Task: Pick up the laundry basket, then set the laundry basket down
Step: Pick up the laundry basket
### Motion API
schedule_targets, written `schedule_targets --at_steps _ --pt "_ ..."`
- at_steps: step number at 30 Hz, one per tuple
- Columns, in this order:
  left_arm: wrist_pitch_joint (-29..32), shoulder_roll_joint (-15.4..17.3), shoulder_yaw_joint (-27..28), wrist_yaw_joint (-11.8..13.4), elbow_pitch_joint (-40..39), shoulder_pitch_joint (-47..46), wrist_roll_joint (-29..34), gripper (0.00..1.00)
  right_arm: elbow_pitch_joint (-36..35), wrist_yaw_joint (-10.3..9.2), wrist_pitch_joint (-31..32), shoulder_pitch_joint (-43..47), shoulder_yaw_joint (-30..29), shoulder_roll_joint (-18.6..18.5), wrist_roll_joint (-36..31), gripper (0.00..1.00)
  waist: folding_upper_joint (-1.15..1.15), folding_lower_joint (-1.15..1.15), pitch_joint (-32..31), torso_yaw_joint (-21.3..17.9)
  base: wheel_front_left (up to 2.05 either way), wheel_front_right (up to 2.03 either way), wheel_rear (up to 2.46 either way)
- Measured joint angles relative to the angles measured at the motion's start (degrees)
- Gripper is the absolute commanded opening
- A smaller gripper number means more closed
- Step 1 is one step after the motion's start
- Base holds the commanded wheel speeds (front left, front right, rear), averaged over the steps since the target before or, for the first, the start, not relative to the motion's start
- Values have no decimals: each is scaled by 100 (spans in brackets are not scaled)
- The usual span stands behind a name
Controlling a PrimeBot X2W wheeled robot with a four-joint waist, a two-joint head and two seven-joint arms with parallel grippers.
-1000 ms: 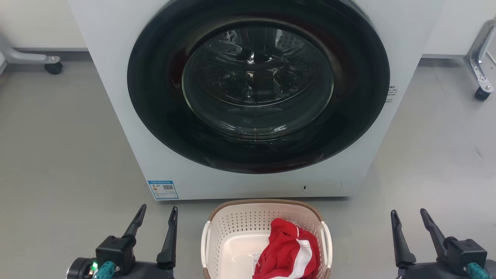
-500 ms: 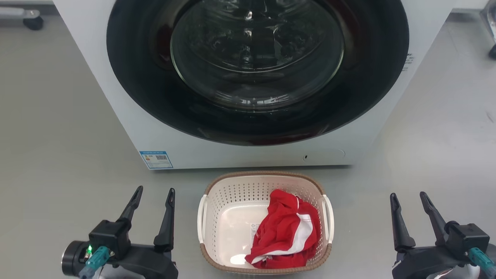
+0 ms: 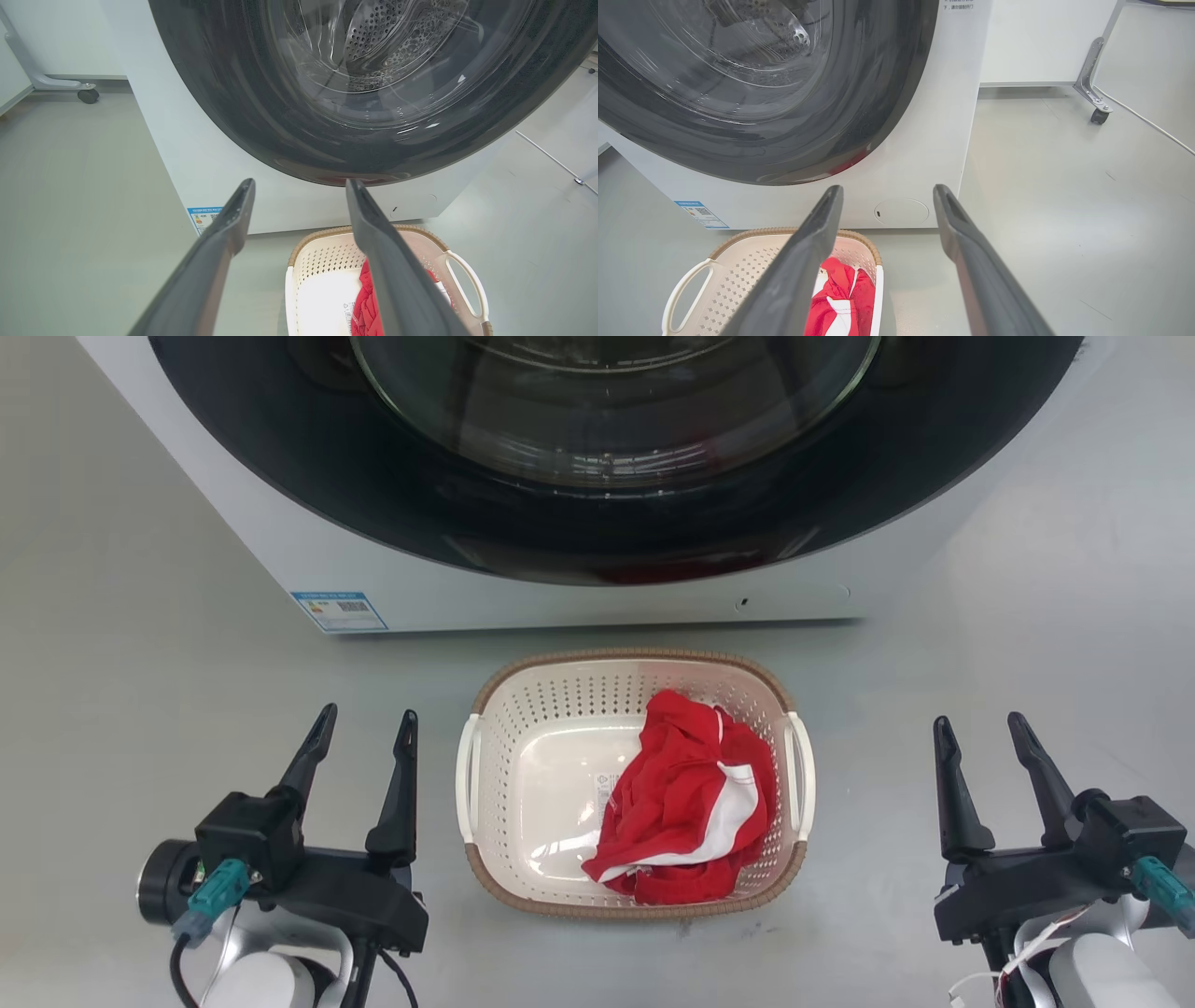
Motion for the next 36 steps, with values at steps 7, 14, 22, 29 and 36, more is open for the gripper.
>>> schedule_targets --at_steps 7,14,22,29,36 --pt "1 -5 27 -36 2 -335 -3 100 9 -26 46 -290 15 75 -10 100 0 0 585 -32 0 0 0" --pt "7 -27 31 -80 9 -584 -3 100 53 -42 51 -559 38 99 -19 100 0 0 1070 -55 0 0 0" --pt "7 -25 62 -181 97 -926 -12 100 152 -41 47 -894 81 164 -26 100 0 0 1651 -87 0 0 0" --pt "49 -18 41 -241 247 -1198 -9 100 313 11 45 -1248 123 192 -78 100 0 -1 2083 -121 0 0 0" --pt "109 -78 -9 -341 555 -1473 -54 100 536 21 45 -1485 158 243 -79 100 0 -1 2444 -134 0 0 0"
